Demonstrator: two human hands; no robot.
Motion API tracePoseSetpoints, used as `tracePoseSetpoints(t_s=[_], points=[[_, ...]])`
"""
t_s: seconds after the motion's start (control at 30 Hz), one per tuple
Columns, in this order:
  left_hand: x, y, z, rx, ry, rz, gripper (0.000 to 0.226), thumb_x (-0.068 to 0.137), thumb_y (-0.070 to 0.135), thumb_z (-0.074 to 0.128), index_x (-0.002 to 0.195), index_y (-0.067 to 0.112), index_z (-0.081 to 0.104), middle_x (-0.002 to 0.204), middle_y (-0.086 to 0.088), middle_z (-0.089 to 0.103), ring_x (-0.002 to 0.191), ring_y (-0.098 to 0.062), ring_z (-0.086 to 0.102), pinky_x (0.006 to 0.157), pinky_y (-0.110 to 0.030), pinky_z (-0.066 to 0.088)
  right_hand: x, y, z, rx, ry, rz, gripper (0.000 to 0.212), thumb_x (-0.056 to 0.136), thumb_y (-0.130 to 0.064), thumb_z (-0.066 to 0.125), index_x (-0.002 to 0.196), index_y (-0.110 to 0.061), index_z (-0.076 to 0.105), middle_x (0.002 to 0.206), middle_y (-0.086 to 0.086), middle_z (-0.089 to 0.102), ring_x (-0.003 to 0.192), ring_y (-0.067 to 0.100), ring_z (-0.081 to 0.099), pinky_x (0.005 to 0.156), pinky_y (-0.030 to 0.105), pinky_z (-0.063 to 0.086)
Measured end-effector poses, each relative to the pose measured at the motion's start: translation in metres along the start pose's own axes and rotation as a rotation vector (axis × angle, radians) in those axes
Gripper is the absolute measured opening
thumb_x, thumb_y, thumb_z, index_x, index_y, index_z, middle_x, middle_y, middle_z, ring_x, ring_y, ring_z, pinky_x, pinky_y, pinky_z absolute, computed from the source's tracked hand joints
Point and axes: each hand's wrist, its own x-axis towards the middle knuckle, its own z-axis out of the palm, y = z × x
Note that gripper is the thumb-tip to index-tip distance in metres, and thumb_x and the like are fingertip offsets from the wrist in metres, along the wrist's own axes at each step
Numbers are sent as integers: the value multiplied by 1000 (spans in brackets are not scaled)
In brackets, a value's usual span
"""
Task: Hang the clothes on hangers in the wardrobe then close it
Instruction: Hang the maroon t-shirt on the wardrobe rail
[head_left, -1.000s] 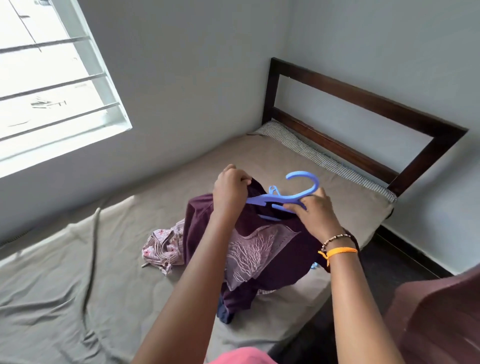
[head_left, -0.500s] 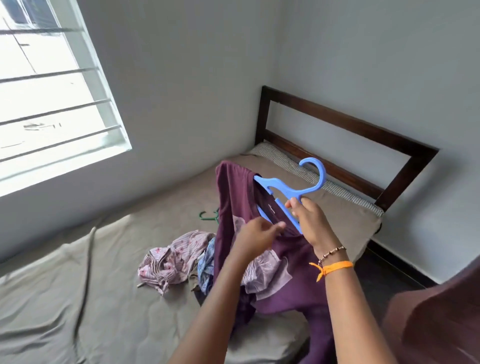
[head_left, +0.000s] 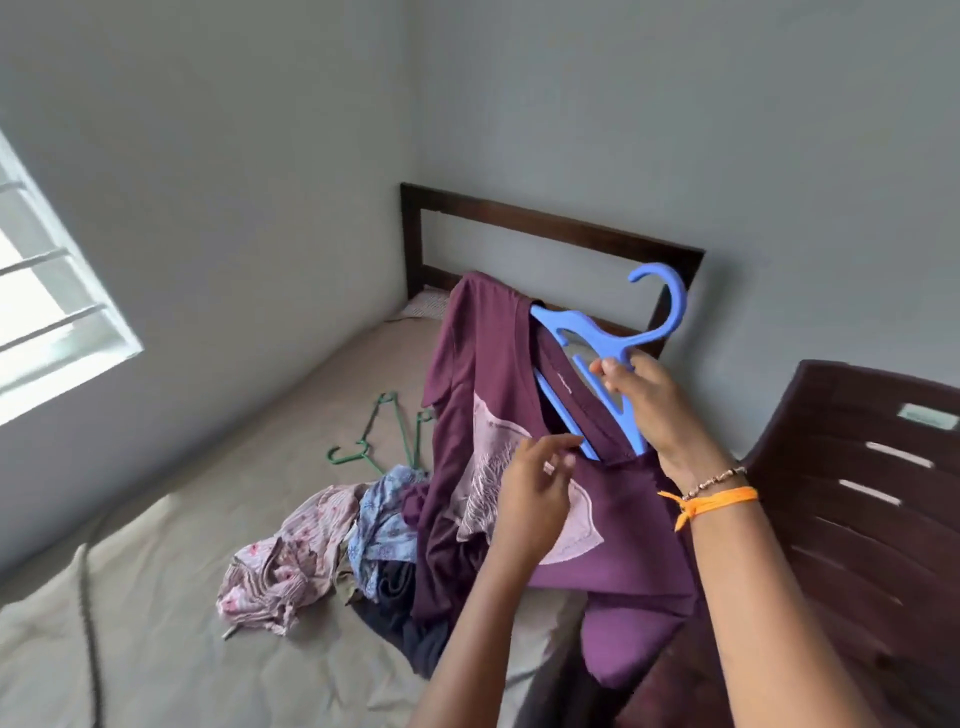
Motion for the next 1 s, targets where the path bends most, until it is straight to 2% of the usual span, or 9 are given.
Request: tracePoseSetpoints(t_s=[0.13,0.2,0.23,0.3,0.4,0.5,0.67,0.83,1.0], points=[[-1,46,16,-85,-189,81,22,96,19,52,110,15,69,84,7,52,75,1,52,77,-15,42,-30,-10,-34,-82,70,9,18,95,-17,51,88,-6,64,85,5,58,81,11,50,69,21,40],[-7,66,33,-124,-346,68,23,93,26,54,104,13,70,85,4,57,75,-8,58,80,-26,48,-50,-16,-54,-98,123,8,18,94,-17,53,80,-18,63,86,8,61,82,15,52,73,28,43],[-12,74,44,-130,-416,62,22,91,25,56,99,10,69,83,2,60,70,-10,58,76,-29,49,-61,-19,-65,-112,157,11,21,93,-17,53,75,-24,61,85,8,63,82,16,55,75,31,44],[-29,92,66,-155,-511,57,19,88,18,63,91,0,66,73,-1,62,60,-9,56,68,-29,46,-85,-20,-87,-147,217,31,22,92,-19,55,71,-20,61,81,8,64,78,18,55,73,34,44],[-66,122,101,-219,-587,35,23,83,14,71,83,-8,64,59,0,60,54,-5,52,62,-26,42,-139,-18,-128,-201,312,41,15,90,-23,58,82,-13,66,76,6,59,70,13,49,66,29,39],[-117,158,134,-285,-663,-6,21,84,12,70,67,6,61,46,11,57,48,1,49,57,-19,40,-219,-15,-176,-244,453,34,17,92,-18,57,105,-15,67,93,-2,64,80,5,56,76,23,44],[-216,197,189,-359,-829,-58,20,83,7,70,66,12,62,50,9,60,55,-6,52,60,-21,42,-383,-6,-232,-485,526,260,12,87,-15,64,96,-22,64,86,-10,63,77,5,57,76,20,44],[-330,235,240,-380,-1101,-76,14,82,3,70,72,9,62,62,0,57,53,-2,50,57,-15,41,-524,3,-262,-478,700,454,17,85,-12,66,97,-21,61,84,-10,61,75,6,57,67,10,42],[-441,267,286,-388,-1356,-49,16,84,0,66,72,7,60,59,4,56,48,5,50,52,-10,40,-670,5,-284,-431,893,617,4,86,-17,66,89,-18,64,83,-2,66,79,15,61,71,23,44]])
